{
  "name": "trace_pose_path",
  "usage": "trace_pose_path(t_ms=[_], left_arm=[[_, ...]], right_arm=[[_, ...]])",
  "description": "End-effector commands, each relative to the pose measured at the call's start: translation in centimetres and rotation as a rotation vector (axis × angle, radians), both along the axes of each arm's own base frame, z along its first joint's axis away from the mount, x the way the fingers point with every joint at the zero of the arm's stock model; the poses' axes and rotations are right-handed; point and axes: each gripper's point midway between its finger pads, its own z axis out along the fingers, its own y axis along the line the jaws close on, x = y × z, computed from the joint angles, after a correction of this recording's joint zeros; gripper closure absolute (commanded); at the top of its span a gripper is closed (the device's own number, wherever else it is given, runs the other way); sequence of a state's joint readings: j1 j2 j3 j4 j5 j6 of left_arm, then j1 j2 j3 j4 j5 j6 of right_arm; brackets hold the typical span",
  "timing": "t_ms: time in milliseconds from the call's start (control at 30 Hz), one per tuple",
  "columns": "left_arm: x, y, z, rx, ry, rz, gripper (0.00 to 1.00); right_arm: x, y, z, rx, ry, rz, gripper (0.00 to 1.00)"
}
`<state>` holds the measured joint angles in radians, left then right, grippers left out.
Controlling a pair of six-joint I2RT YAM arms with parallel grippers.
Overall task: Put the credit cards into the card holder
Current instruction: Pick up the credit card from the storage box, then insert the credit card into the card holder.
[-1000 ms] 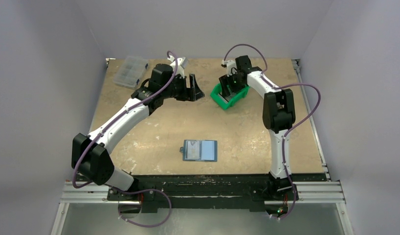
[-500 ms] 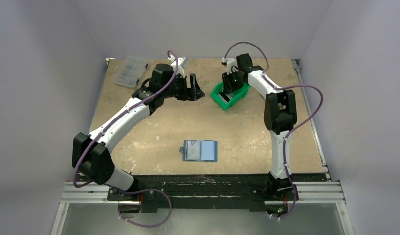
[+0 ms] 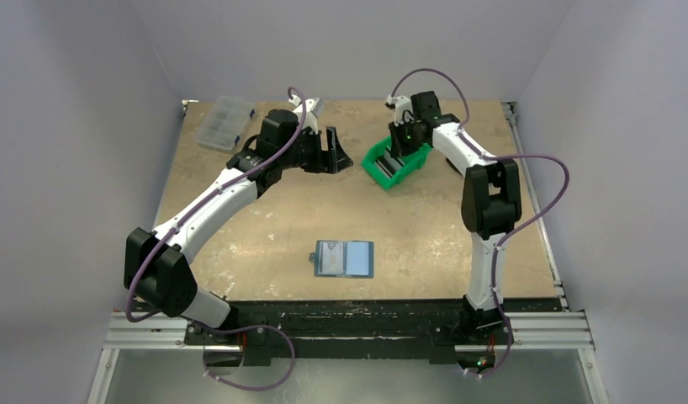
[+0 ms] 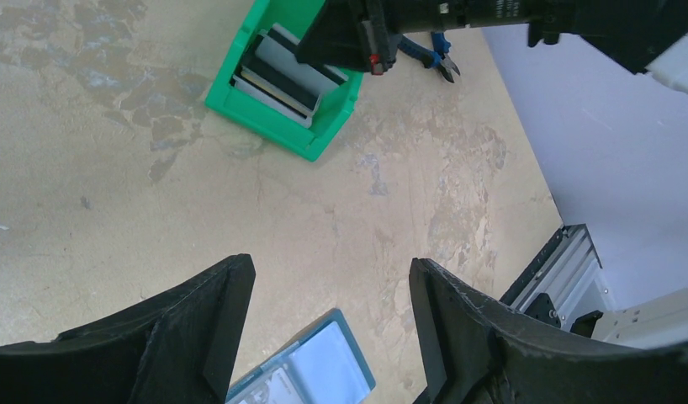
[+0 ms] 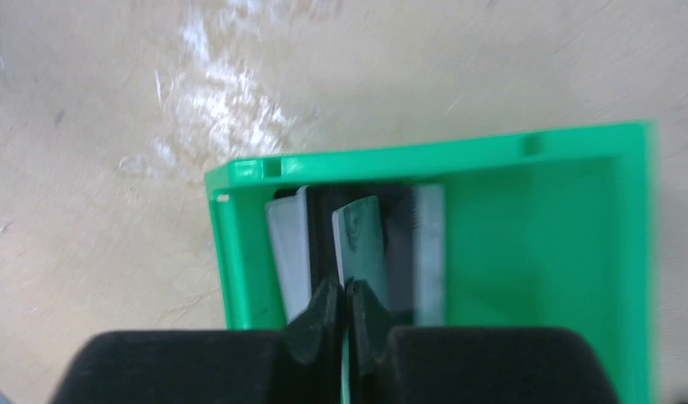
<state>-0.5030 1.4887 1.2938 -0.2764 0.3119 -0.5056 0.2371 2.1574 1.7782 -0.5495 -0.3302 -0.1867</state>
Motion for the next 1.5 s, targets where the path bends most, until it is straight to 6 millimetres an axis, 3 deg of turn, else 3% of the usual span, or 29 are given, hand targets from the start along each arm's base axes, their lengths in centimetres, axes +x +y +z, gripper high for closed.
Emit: trace_pose_path(t_ms=[0, 333, 433, 533, 567, 733, 900, 967, 1067, 1200, 1367, 1467], left_arm=[[0.4, -0.1, 0.7, -0.035, -0.024, -0.005, 0.28], [0.4, -0.1, 0.5, -0.035, -0.019, -0.002, 0.28], [0.5, -0.2, 0.1, -0.030, -0.011, -0.001, 0.28], [0.6, -0.2, -0.4, -0.021, -0.001, 0.001, 0.28], [0.7, -0.2, -0.6, -0.019, 0.003, 0.002, 0.27], [0.4, -0.4, -2.8, 0.018, 0.058, -0.008, 0.28], [-3.5, 0.1, -8.2, 0.065, 0.195, -0.123, 0.38], [-6.0, -0.2, -10.0, 0.047, 0.270, -0.200, 0.40], [-8.9, -0.2, -12.2, 0.014, 0.371, -0.263, 0.44], [-11.1, 0.4, -14.1, 0.010, 0.422, -0.265, 0.50], [-13.0, 2.4, -17.8, 0.105, 0.497, -0.243, 0.60], [-14.1, 3.1, -19.2, 0.146, 0.530, -0.264, 0.61]], right_arm=[[0.7, -0.1, 6.2, 0.035, -0.145, -0.059, 1.00], [1.2, -1.3, 8.2, 0.036, -0.196, -0.190, 1.00], [1.0, -2.2, 9.8, 0.087, -0.186, -0.361, 1.00], [-0.4, -3.2, 12.2, 0.166, -0.192, -0.528, 1.00], [-1.0, -2.9, 14.1, 0.236, -0.211, -0.568, 1.00], [-5.5, -2.4, 15.6, 0.312, -0.156, -0.611, 1.00], [-11.7, 0.6, 15.0, 0.396, -0.109, -0.489, 1.00], [-14.6, 3.1, 14.7, 0.439, -0.095, -0.393, 1.00], [-19.7, 7.0, 11.5, 0.520, 0.074, -0.255, 1.00], [-24.8, 9.8, 8.5, 0.681, 0.249, -0.163, 1.00], [-27.8, 11.6, 5.1, 0.714, 0.394, -0.104, 1.00], [-28.7, 12.2, 4.5, 0.768, 0.439, -0.082, 1.00]])
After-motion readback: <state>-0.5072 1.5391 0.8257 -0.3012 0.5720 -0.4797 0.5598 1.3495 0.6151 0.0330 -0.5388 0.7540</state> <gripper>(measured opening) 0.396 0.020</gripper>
